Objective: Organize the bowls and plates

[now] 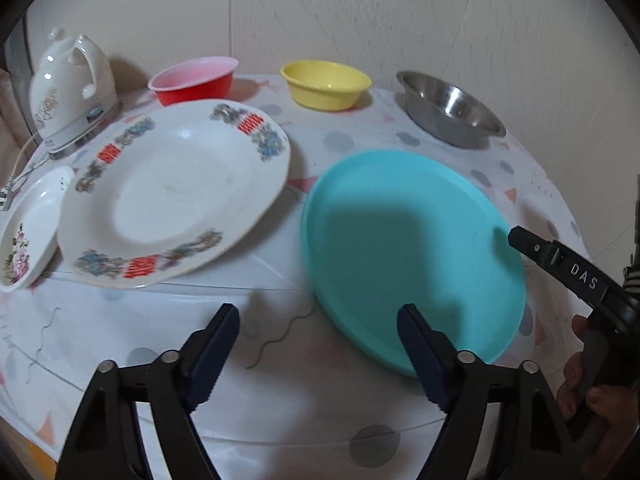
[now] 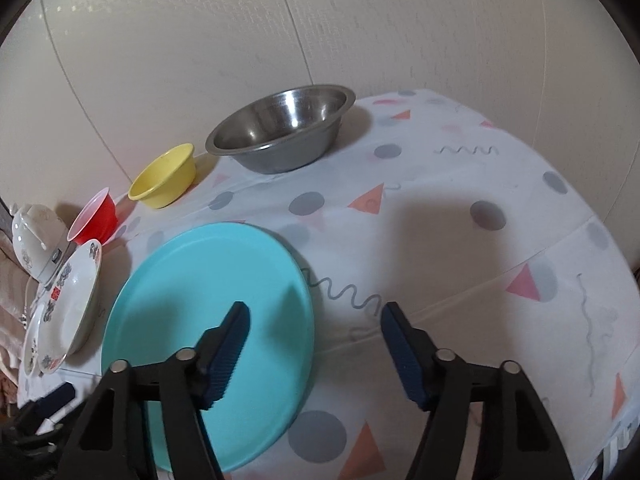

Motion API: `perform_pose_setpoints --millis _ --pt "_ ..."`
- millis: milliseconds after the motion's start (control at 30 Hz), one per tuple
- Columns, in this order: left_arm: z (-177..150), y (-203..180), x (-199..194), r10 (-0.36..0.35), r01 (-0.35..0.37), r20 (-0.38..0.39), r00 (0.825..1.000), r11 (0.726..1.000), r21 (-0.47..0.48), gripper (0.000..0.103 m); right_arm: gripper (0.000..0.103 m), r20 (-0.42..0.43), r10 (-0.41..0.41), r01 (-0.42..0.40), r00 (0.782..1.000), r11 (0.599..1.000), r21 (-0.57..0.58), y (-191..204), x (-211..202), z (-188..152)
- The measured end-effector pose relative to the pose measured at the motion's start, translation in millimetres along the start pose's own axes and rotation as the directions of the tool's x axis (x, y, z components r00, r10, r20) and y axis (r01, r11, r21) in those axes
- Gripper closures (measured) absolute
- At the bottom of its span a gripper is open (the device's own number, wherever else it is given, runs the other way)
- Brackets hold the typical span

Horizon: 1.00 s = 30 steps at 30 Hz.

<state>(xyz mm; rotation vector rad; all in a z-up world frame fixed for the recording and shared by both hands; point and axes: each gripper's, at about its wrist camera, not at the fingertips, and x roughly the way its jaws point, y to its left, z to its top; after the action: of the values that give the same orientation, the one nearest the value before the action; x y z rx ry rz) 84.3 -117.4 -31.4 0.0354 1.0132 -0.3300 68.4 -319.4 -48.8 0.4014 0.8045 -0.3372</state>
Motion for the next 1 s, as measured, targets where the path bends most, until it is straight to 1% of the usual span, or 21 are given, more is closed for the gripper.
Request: perform_pose_setpoints --millis 33,67,133,200,233,267,300,333,467,600,700,1000 --pt "0 -2 4 0.014 -0.014 -0.005 1.000 1.000 0.006 0.025 0.040 -0.006 0.004 -0.004 1.000 1.000 0.004 0 2 1" --pt "0 -3 7 0.018 -0.018 -0.008 1.000 1.000 0.009 0.028 0.041 -0.009 0.004 -0.004 1.000 1.000 0.006 -1 4 1" --pt "0 -3 11 0.019 -0.019 -0.020 1.000 1.000 0.013 0.040 0.043 -0.010 0.005 -0.005 1.000 1.000 0.002 0 7 0" --pt "0 -5 13 0.047 -0.047 -0.013 0.999 0.999 0.025 0.055 0.047 -0.009 0.000 0.000 1.000 1.000 -0.006 1 8 1" --pt "0 -7 14 0.043 -0.043 -0.011 0.999 0.999 0.032 0.059 0.050 -0.007 0.003 -0.003 1.000 1.000 -0.008 1 9 2" --pt "1 -7 14 0.043 -0.043 -0.007 0.999 0.999 0.034 0.061 0.057 -0.008 0.005 -0.005 1.000 1.000 -0.009 2 11 3" --pt "1 -7 14 0.040 -0.040 -0.007 0.999 0.999 0.033 0.062 0.061 -0.008 0.003 -0.003 1.000 1.000 -0.013 2 11 3" --pt "2 -8 15 0.037 -0.037 -0.004 0.999 0.999 0.035 0.063 0.068 -0.010 0.001 -0.001 1.000 1.000 -0.020 3 12 4" --pt "1 -11 15 0.015 -0.015 0.011 1.000 0.999 0.051 0.076 0.079 -0.013 0.016 -0.017 1.000 0.998 -0.053 10 15 3" --pt "1 -12 16 0.012 -0.014 0.029 0.999 0.998 0.063 0.077 0.081 -0.002 -0.002 0.002 1.000 0.997 -0.080 14 15 1" --pt "1 -8 16 -0.011 0.009 0.031 0.999 0.998 0.059 0.077 0.083 0.007 -0.010 0.010 1.000 0.996 -0.093 15 15 0" --pt "-7 -3 10 -0.042 0.040 0.032 0.999 0.997 0.066 0.077 0.083 0.009 -0.010 0.011 1.000 0.995 -0.102 14 7 -9"
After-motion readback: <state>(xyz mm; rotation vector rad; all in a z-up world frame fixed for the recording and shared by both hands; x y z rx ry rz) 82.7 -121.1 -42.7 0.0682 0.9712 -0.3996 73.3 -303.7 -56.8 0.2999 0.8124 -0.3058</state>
